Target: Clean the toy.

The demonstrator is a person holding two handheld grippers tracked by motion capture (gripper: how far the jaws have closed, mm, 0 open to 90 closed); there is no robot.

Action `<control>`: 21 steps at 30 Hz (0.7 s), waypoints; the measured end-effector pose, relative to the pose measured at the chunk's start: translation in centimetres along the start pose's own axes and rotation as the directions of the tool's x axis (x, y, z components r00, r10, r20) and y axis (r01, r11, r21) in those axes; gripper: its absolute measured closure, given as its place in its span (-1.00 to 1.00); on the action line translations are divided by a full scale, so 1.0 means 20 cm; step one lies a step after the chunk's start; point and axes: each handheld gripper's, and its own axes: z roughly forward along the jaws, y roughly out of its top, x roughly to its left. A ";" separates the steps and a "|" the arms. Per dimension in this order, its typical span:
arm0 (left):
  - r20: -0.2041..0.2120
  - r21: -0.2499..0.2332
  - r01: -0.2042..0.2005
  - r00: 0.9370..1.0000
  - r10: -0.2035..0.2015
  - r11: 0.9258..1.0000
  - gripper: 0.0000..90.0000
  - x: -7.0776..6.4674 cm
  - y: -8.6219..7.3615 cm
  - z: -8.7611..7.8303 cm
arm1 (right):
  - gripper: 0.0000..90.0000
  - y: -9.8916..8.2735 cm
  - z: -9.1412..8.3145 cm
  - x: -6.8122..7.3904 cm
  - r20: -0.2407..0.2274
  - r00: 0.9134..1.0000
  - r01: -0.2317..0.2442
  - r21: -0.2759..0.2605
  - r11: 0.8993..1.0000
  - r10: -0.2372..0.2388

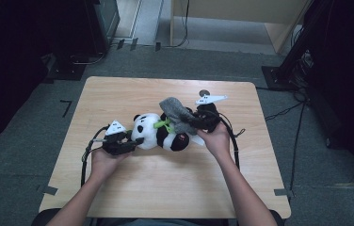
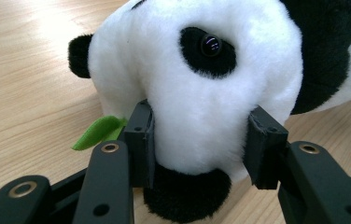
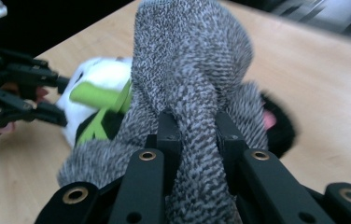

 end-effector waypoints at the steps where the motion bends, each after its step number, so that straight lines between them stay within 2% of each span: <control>1: 0.000 0.000 0.002 1.000 -0.002 1.000 0.18 0.00 0.00 0.00 | 0.72 -0.01 0.02 0.00 -0.012 1.000 -0.007 0.015 1.000 0.007; 5: 0.003 0.004 0.007 1.000 -0.007 1.000 0.18 0.00 0.00 0.00 | 0.72 -0.06 0.05 0.00 -0.032 0.999 -0.015 0.006 1.000 0.015; 7: 0.002 0.007 0.002 1.000 -0.002 1.000 0.18 0.00 0.00 0.00 | 0.72 -0.08 0.04 0.00 -0.008 1.000 0.020 0.017 1.000 -0.020; 10: 0.003 0.010 -0.003 1.000 0.003 1.000 0.18 -0.01 0.00 0.00 | 0.72 -0.12 0.03 0.00 0.006 0.999 0.042 0.009 0.999 -0.043; 21: 0.003 0.007 -0.003 1.000 0.003 1.000 0.18 -0.01 0.00 0.00 | 0.72 -0.26 -0.02 -0.07 0.029 1.000 0.011 -0.038 0.999 -0.010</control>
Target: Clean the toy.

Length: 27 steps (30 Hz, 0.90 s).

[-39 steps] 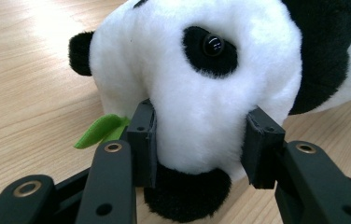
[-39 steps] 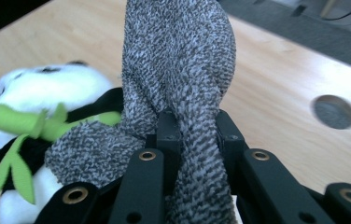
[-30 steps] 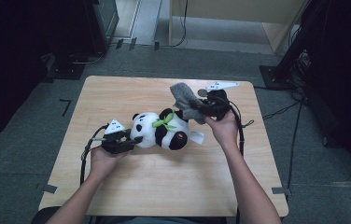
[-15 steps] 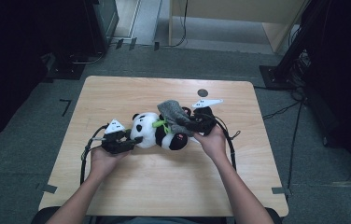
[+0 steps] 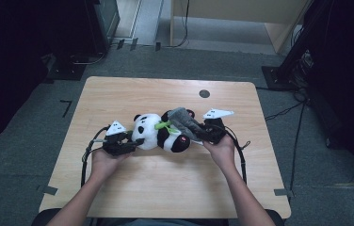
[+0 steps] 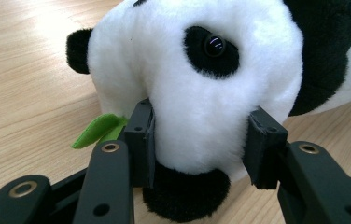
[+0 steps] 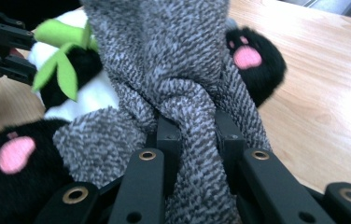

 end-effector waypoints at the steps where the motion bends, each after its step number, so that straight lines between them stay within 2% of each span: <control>1: 0.000 0.000 -0.001 1.000 0.001 1.000 0.18 0.00 0.00 0.00 | 0.72 -0.01 0.00 -0.01 -0.003 1.000 -0.011 -0.006 1.000 0.011; 3: 0.001 0.000 -0.001 1.000 0.001 1.000 0.18 0.00 0.00 0.00 | 0.72 -0.03 -0.01 -0.02 -0.012 0.999 -0.036 -0.007 0.999 0.036; 8: 0.003 0.001 -0.001 1.000 0.001 1.000 0.17 0.00 0.00 0.00 | 0.72 -0.07 -0.02 -0.03 -0.008 0.999 -0.054 -0.003 0.999 0.054; 11: 0.004 0.003 0.003 1.000 -0.003 1.000 0.17 0.01 0.00 0.00 | 0.72 -0.10 -0.03 -0.06 -0.013 0.996 -0.088 0.011 0.996 0.089; 13: 0.006 0.004 0.007 1.000 -0.007 1.000 0.17 0.01 0.00 0.00 | 0.72 -0.12 -0.03 -0.08 0.001 0.993 -0.118 0.046 0.992 0.118; 16: 0.006 0.006 0.009 1.000 -0.009 1.000 0.17 0.01 0.01 0.00 | 0.72 -0.15 -0.04 -0.12 0.024 0.990 -0.141 0.091 0.986 0.139; 19: 0.005 0.008 0.008 1.000 -0.008 1.000 0.17 0.01 0.01 0.00 | 0.72 -0.17 -0.04 -0.16 0.059 0.984 -0.177 0.136 0.975 0.171; 22: 0.004 0.007 0.008 1.000 -0.008 1.000 0.16 0.01 0.01 0.00 | 0.72 -0.15 -0.10 -0.17 0.067 0.980 -0.196 0.094 0.976 0.190; 27: 0.002 0.008 0.007 1.000 -0.007 1.000 0.16 0.01 0.01 0.00 | 0.72 -0.06 -0.22 -0.14 0.069 0.982 -0.175 -0.008 0.985 0.175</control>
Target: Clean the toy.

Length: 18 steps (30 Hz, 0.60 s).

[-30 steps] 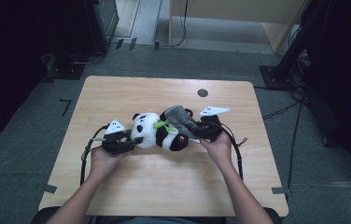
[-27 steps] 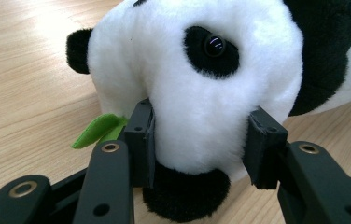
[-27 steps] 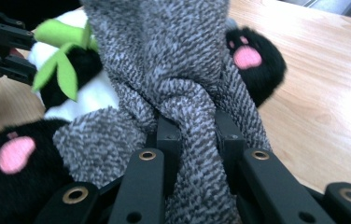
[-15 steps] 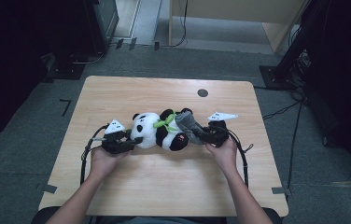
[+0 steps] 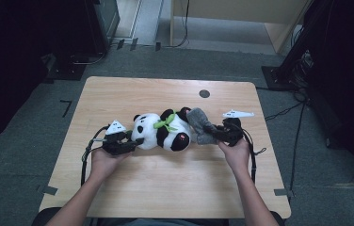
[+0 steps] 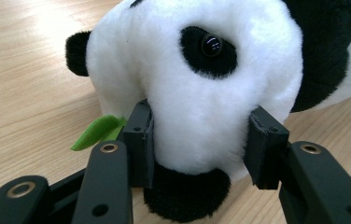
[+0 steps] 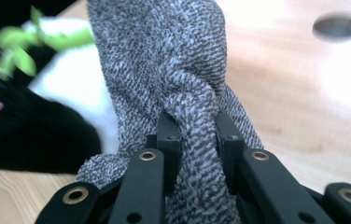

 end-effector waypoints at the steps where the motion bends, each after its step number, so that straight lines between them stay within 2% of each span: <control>1: -0.001 0.001 0.000 1.000 0.000 1.000 0.16 0.00 0.00 0.00 | 0.72 0.01 -0.01 0.01 -0.005 1.000 0.004 -0.012 1.000 -0.004; 4: -0.002 0.001 0.001 1.000 -0.001 1.000 0.16 0.00 0.00 0.00 | 0.72 0.08 -0.04 0.04 -0.020 1.000 0.012 -0.039 0.999 -0.013; 8: -0.002 -0.001 0.003 1.000 -0.003 1.000 0.16 0.00 0.00 0.00 | 0.72 0.18 -0.02 0.10 -0.043 0.998 0.040 -0.059 0.997 -0.043; 14: -0.002 -0.003 0.004 1.000 -0.004 1.000 0.15 0.00 0.00 0.00 | 0.72 0.32 0.06 0.20 -0.074 0.992 0.095 -0.054 0.994 -0.098; 18: -0.002 -0.001 0.003 1.000 -0.003 1.000 0.15 0.00 0.00 0.00 | 0.72 0.36 0.13 0.25 -0.091 0.989 0.118 -0.027 0.993 -0.120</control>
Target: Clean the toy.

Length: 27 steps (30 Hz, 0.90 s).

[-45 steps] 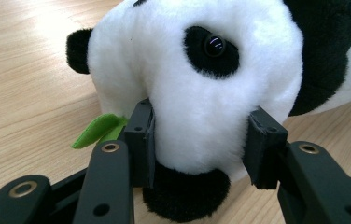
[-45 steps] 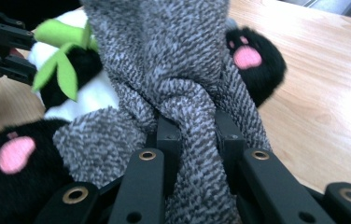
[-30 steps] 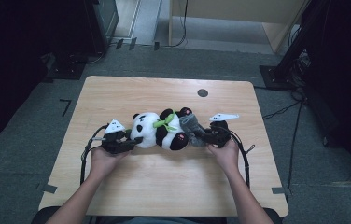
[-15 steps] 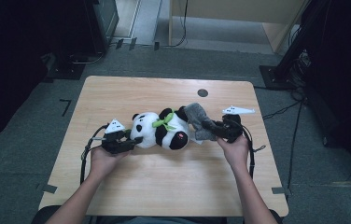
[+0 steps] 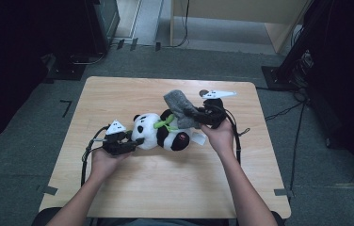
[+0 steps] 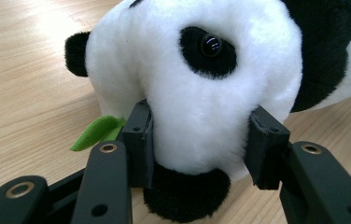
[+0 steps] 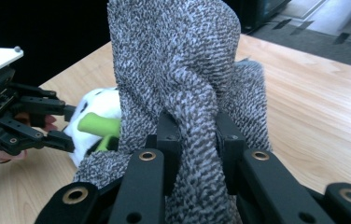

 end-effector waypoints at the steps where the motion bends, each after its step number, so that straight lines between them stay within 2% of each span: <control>1: -0.001 0.001 -0.001 1.000 0.001 1.000 0.15 0.00 0.00 0.00 | 0.72 0.00 0.02 0.01 -0.007 1.000 0.004 0.007 1.000 -0.004; 6: -0.002 0.001 -0.003 1.000 0.003 1.000 0.15 0.00 0.00 0.00 | 0.72 -0.03 0.12 0.04 -0.036 0.999 0.023 0.065 0.998 -0.020; 11: -0.006 0.004 -0.008 1.000 0.008 1.000 0.15 -0.01 0.00 0.00 | 0.72 -0.09 0.18 0.06 -0.038 0.999 0.039 0.121 0.992 -0.035; 17: -0.006 0.008 -0.023 1.000 0.023 1.000 0.15 -0.02 0.00 0.00 | 0.72 -0.16 0.16 0.04 -0.020 0.998 0.059 0.098 0.993 -0.058; 27: 0.001 0.005 -0.015 1.000 0.015 1.000 0.15 -0.01 0.00 0.00 | 0.72 -0.25 0.11 -0.02 -0.013 1.000 0.015 0.088 0.996 -0.014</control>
